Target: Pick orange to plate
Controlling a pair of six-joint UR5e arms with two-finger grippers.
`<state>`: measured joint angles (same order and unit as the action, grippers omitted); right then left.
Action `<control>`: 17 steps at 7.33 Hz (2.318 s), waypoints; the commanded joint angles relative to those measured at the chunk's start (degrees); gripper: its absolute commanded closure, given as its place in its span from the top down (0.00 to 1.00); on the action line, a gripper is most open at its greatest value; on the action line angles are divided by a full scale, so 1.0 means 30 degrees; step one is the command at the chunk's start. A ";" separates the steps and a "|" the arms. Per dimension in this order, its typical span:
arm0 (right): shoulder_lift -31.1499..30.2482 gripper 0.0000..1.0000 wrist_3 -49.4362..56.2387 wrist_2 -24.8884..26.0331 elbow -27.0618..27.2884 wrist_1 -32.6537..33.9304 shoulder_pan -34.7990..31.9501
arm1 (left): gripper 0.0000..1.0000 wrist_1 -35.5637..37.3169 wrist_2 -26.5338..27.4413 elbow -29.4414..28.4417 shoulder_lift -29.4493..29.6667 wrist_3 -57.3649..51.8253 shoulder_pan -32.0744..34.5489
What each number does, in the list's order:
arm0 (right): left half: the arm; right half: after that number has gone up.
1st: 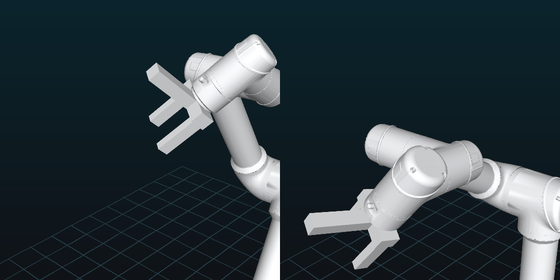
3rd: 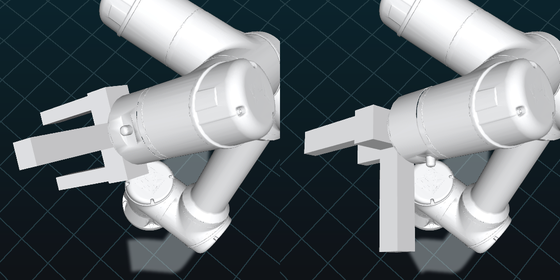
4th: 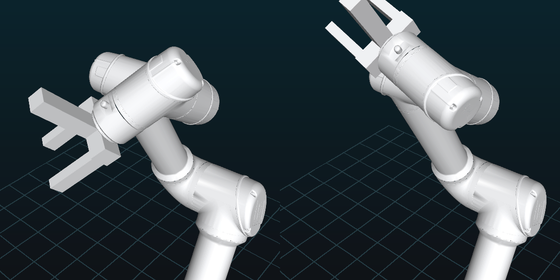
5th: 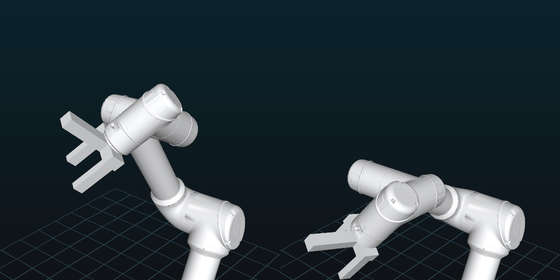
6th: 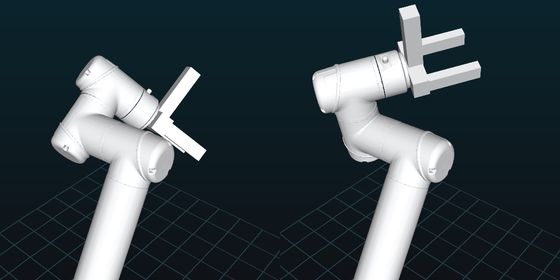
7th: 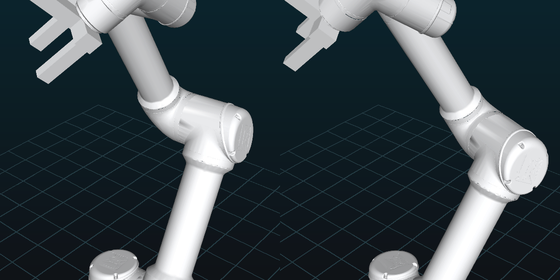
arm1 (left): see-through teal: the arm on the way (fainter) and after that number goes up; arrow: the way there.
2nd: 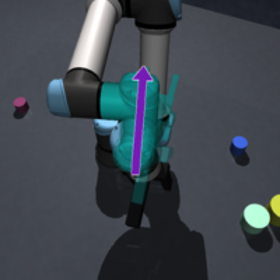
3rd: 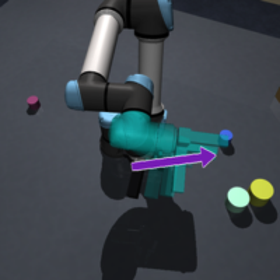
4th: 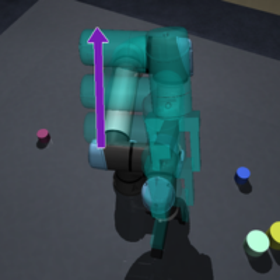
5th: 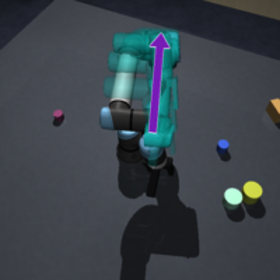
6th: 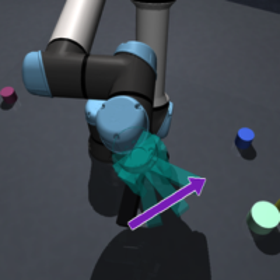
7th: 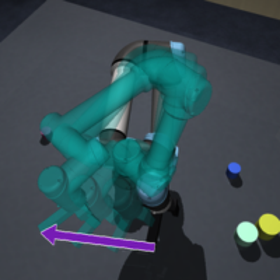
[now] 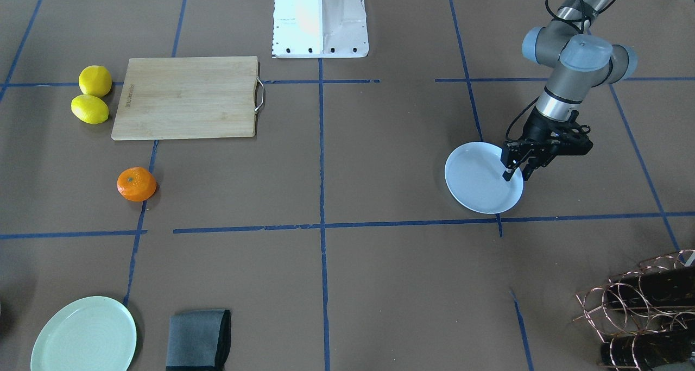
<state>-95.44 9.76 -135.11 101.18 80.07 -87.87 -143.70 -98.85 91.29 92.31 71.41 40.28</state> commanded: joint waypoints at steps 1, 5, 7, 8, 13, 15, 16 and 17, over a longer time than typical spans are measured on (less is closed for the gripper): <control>-0.0003 1.00 0.0000 0.0008 -0.0007 0.0000 -0.0005 | 0.00 0.0000 -0.0008 -0.0049 -0.0036 -0.0013 -0.0037; -0.0003 1.00 0.0000 0.0008 0.0022 0.0000 -0.0005 | 0.00 0.0465 -0.0242 0.1560 0.0835 0.0043 0.0051; -0.0003 1.00 0.0000 -0.0021 -0.0007 0.0000 -0.0005 | 0.00 0.3353 -0.0126 0.1271 0.4893 0.0365 0.0022; -0.0061 1.00 -0.0029 -0.0021 -0.0007 0.0000 -0.0005 | 0.00 0.5399 -0.0067 0.0283 0.7409 0.2340 -0.0529; -0.0179 1.00 -0.0029 -0.0021 -0.0007 0.0029 -0.0005 | 0.00 0.6592 0.2360 -0.2743 1.1331 0.4118 -0.3842; -0.0179 1.00 -0.0029 -0.0021 -0.0007 0.0000 -0.0005 | 0.22 0.6563 0.2395 -0.2803 1.1156 0.4000 -0.3846; -0.0150 1.00 -0.0029 0.0008 -0.0007 0.0029 -0.0005 | 0.80 0.6592 0.2395 -0.2774 1.1126 0.3971 -0.3846; -0.0179 1.00 -0.0058 -0.0021 0.0167 0.0000 -0.0005 | 1.00 0.6650 0.2337 -0.2629 1.1097 0.3884 -0.3788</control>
<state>-95.95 9.65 -135.14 101.27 80.11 -87.89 -123.91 -91.74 83.07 125.73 83.30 28.81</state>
